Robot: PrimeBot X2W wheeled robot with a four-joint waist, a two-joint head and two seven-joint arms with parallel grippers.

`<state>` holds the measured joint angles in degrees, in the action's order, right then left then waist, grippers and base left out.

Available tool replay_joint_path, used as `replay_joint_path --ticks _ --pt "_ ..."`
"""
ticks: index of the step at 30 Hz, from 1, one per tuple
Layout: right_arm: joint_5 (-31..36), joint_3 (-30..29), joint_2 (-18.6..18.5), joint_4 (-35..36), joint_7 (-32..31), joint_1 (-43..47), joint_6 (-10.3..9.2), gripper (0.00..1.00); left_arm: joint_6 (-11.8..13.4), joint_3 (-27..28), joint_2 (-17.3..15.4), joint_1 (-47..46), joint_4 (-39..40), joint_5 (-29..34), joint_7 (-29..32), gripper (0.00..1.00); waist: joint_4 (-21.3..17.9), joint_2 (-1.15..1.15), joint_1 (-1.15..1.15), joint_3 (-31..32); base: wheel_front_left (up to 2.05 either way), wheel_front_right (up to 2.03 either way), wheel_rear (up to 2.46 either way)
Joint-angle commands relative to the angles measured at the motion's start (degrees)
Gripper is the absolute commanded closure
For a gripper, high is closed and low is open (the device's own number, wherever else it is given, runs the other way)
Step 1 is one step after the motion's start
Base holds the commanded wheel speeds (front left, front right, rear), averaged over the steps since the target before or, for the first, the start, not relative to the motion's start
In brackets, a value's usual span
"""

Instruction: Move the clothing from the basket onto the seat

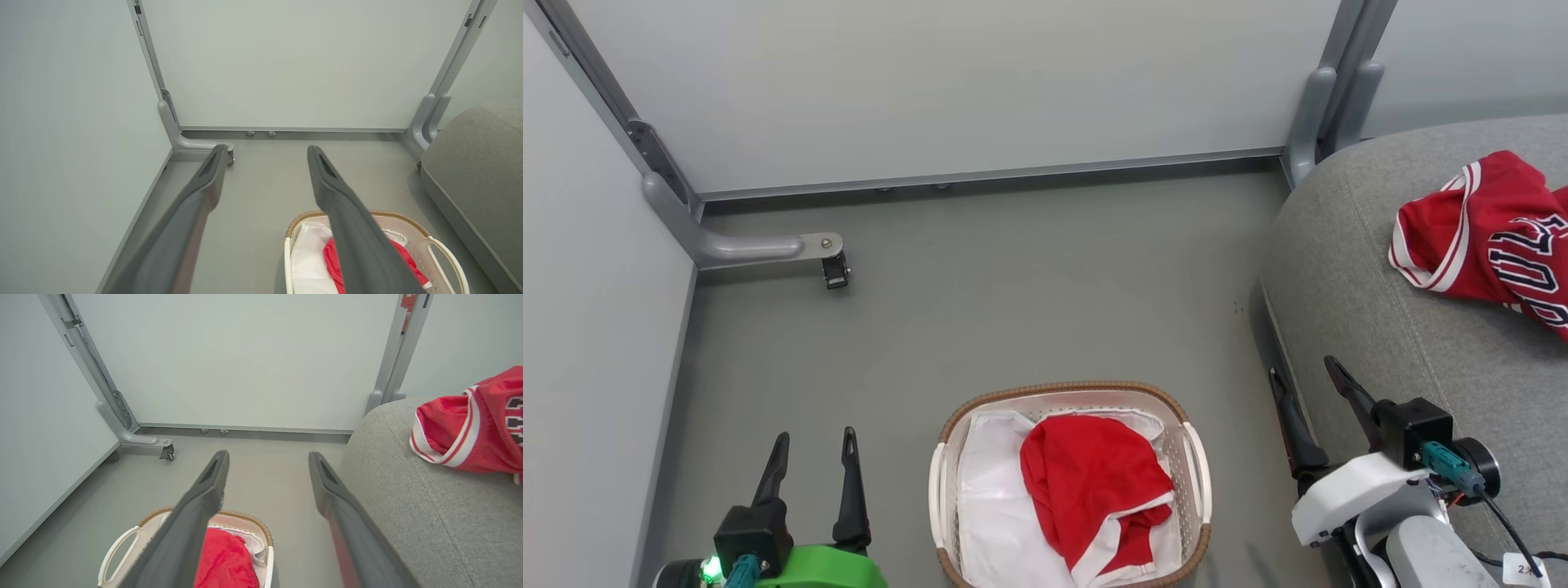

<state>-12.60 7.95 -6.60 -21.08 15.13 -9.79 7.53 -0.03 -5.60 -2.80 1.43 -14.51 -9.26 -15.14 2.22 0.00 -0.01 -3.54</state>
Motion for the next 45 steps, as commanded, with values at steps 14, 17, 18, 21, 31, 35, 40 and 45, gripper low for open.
replay_joint_path --ticks 14,17,18,21,31,35,40,45 --pt "-1.8 0.8 -1.0 7.2 0.0 -9.7 -0.08 0.0 -0.6 -6.6 -0.2 -10.9 -2.9 -1.1 0.0 0.0 -6.2 0.0 0.01 -14.8 0.0 0.0 0.0" --pt "-2.3 1.2 -0.7 9.8 0.0 -11.8 -0.08 0.0 -0.7 -8.4 -0.2 -14.4 -4.8 -1.0 0.0 0.0 -8.0 0.0 0.01 -18.7 0.0 0.0 0.0" --pt "-2.5 1.3 -0.6 10.6 0.0 -12.6 -0.08 0.0 -0.7 -8.8 -0.2 -15.6 -5.5 -1.0 0.0 0.0 -8.5 0.0 0.01 -19.9 0.0 0.0 0.0" --pt "-3.3 2.0 -0.2 12.8 0.0 -15.2 -0.08 0.0 -0.8 -10.2 -0.3 -19.6 -8.3 -0.9 0.0 0.0 -10.3 0.0 0.01 -23.9 0.0 0.0 0.0" --pt "-4.2 4.4 1.4 19.9 0.0 -22.8 -0.08 0.0 -2.9 -12.4 -0.3 -31.8 -20.2 1.5 0.0 0.0 -15.6 0.0 0.01 -34.5 0.0 0.0 0.0" --pt "-5.0 4.7 1.9 22.0 0.0 -25.0 -0.08 0.0 -3.1 -12.3 -0.3 -36.6 -23.3 3.1 0.0 0.0 -17.2 0.0 0.01 -38.1 0.0 0.0 0.0" --pt "-5.2 5.0 2.6 25.5 0.0 -27.6 -0.08 0.0 -4.4 -13.4 -1.7 -41.9 -28.5 5.5 0.0 0.0 -19.3 0.0 0.01 -42.3 0.0 0.0 0.0" --pt "-5.6 5.3 3.2 28.1 0.0 -28.9 -0.08 0.0 -4.7 -14.3 -2.6 -45.7 -34.3 7.0 0.0 0.0 -20.7 0.0 0.01 -45.1 0.0 0.0 0.0"
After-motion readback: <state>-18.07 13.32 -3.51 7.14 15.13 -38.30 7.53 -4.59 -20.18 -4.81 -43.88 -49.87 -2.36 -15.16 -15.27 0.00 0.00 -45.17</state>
